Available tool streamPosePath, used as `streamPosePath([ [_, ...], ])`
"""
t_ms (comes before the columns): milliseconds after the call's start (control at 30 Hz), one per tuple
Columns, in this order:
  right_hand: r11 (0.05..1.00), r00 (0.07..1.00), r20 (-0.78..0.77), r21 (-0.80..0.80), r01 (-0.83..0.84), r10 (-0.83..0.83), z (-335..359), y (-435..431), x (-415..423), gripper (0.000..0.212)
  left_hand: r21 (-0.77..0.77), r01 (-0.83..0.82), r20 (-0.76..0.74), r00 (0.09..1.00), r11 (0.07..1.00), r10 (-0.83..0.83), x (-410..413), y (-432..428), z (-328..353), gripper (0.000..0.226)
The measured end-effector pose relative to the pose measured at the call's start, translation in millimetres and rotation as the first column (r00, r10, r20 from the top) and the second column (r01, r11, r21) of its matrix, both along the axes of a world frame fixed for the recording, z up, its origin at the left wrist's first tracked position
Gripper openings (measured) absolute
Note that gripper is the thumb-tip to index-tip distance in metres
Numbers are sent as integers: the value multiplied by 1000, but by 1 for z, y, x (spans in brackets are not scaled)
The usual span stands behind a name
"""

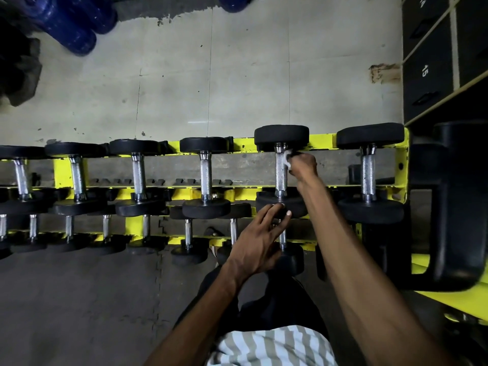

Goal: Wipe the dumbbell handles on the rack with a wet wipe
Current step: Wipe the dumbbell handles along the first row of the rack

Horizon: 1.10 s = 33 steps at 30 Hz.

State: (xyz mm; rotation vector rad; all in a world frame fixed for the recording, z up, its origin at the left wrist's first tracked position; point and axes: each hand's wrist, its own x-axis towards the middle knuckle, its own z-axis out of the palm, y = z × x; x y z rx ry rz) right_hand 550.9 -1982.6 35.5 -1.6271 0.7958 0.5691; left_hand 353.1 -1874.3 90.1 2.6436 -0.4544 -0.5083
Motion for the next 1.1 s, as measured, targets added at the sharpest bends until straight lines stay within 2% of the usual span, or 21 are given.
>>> streamPosePath([
  [67,979,991,-91,173,108,-93,-4,1,17,15,3,-6,3,1000,1000,6,0,-1,1,94],
  [167,890,971,-180,399,219,-158,-13,-3,24,20,8,-11,-2,1000,1000,11,0,-2,1,94],
  [233,833,967,-214,502,231,-139,-12,-9,21,23,6,-15,-15,1000,1000,15,0,-3,0,95],
  [300,836,976,-192,515,190,-104,-17,-10,19,22,-7,-18,-15,1000,1000,18,0,-4,0,95],
  [467,942,987,-40,308,-134,153,-30,-22,4,13,-20,-10,-2,1000,1000,9,-1,-2,0,95],
  [533,932,944,31,146,-330,330,-23,-33,-14,11,-9,-7,5,1000,1000,7,0,-1,1,95],
  [600,895,895,40,20,-445,444,-22,-48,-34,10,0,-10,10,1000,1000,10,0,-1,1,95],
  [733,906,905,68,-94,-413,420,-14,-61,-61,18,-13,-22,8,1000,1000,23,-2,-3,0,95],
  [833,871,882,180,-331,-363,436,-4,-48,-72,17,-15,-17,0,1000,1000,17,-1,-3,0,95],
  [900,811,783,326,-465,-354,530,5,-43,-75,12,-9,-10,-5,1000,1000,10,-1,-2,-1,95],
  [967,752,615,463,-545,-371,639,9,-46,-76,9,-10,-10,2,1000,1000,10,-1,-1,-1,94],
  [1033,670,437,512,-626,-400,739,9,-54,-74,16,-19,-15,5,1000,1000,15,-1,-1,-2,94],
  [1100,559,280,485,-693,-456,829,7,-58,-68,20,-29,-29,5,1000,999,29,-2,-3,-3,93],
])
